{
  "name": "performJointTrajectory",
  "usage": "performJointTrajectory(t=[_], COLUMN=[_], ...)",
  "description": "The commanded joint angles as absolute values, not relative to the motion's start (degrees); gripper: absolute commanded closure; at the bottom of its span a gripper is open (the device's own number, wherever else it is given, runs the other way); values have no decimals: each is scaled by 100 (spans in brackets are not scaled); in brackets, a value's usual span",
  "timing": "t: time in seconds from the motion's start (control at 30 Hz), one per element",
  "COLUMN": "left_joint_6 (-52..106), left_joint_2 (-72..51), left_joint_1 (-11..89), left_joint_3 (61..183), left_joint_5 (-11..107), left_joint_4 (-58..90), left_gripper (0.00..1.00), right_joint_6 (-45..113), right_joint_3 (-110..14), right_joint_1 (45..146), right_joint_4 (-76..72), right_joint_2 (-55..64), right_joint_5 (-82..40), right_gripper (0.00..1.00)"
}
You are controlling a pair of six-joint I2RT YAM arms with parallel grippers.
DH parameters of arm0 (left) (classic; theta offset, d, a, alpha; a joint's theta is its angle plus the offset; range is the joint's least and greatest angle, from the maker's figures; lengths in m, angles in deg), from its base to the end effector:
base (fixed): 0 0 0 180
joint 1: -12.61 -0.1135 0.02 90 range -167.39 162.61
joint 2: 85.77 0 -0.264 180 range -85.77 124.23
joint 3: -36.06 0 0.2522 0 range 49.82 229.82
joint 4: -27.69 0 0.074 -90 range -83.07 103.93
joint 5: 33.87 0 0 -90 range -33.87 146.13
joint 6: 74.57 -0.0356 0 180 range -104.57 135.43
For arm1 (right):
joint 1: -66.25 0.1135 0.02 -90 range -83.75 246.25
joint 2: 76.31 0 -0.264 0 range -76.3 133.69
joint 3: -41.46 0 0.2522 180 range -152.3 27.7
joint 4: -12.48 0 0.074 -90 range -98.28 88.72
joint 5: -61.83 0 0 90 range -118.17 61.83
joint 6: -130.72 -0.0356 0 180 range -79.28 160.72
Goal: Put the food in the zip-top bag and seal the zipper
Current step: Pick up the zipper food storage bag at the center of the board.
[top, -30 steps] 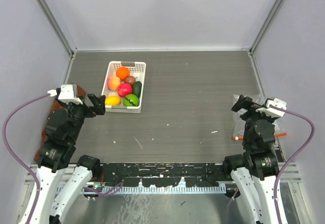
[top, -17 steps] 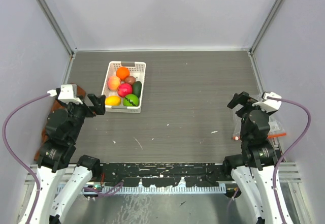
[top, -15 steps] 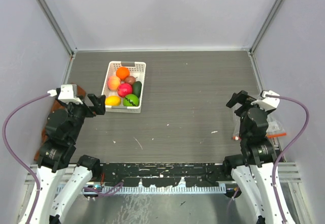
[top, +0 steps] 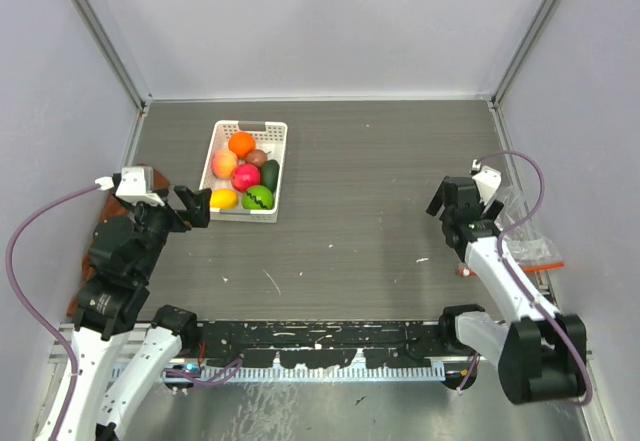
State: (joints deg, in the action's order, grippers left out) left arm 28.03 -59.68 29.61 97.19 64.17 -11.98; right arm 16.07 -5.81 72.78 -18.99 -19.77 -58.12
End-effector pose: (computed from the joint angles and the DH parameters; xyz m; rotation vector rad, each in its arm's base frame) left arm 0.0954 -0.0240 0.3656 -0.0437 1.6576 -0.2774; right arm 0.2035 0.0054 0.2247 0.6046 2.1014 -0.2918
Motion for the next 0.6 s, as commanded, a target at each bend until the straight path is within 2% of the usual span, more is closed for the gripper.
performJointTrajectory(t=[0.0, 0.17, 0.33, 0.43, 0.57], left_joint_6=[2806, 2800, 2787, 2773, 2797], left_joint_2=[-6010, -5902, -5745, -5699, -5543], left_joint_1=[3018, 3151, 3229, 3262, 3287], left_joint_3=[9701, 9690, 9681, 9684, 9761], left_joint_5=[6296, 6256, 6052, 5912, 5621], left_joint_4=[-769, -751, -691, -685, -697], left_gripper=[2, 2, 2, 2, 2], right_joint_6=[1413, 1431, 1515, 1580, 1666], right_joint_3=[-775, -930, -1103, -1155, -1206], right_joint_1=[6812, 6320, 5991, 5881, 5871], right_joint_4=[-1280, -1089, -1040, -999, -1021], right_joint_2=[-1259, -458, 251, 505, 560], right_joint_5=[-5988, -5545, -5089, -4858, -4586], right_gripper=[0, 1, 10, 24, 57])
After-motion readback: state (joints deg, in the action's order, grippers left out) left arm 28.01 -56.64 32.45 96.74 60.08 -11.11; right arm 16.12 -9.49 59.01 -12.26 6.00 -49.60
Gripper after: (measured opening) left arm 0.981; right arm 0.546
